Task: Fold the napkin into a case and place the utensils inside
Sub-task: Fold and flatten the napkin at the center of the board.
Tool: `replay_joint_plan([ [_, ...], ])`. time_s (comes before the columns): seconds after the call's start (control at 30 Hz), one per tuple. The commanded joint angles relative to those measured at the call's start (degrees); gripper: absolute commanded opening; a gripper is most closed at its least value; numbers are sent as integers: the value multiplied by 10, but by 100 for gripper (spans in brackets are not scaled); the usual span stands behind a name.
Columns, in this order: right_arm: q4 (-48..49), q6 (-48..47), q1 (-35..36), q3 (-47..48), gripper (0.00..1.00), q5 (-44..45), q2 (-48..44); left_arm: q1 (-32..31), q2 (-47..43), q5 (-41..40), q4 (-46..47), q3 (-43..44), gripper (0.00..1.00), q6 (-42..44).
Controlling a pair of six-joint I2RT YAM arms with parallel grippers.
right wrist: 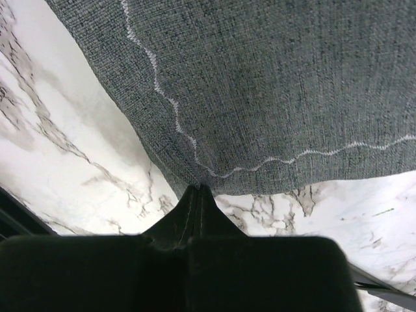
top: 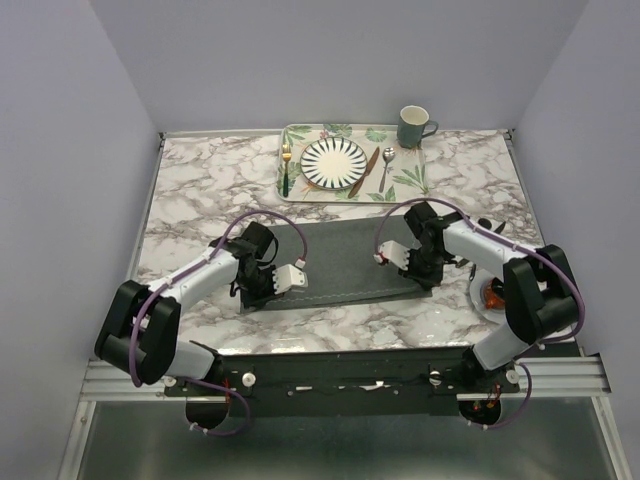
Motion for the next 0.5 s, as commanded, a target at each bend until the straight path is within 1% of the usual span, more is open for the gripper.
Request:
replay_joint_plan([
  [0.0,-24,-24,-17,19,1,14,-21,-2,-38,-1,-32,17,0,5],
  [0.23,-40,-15,-18,27,1,-7,-8,-4,-41,5,-48,20,0,15],
  [0.43,-39,-9,-17,29,1,-17,12,-4,-17,-5,-28,3,0,15],
  [0.47,-39,-9,-17,28,2,-18,15,-4,-13,-7,-22,1,1,15],
])
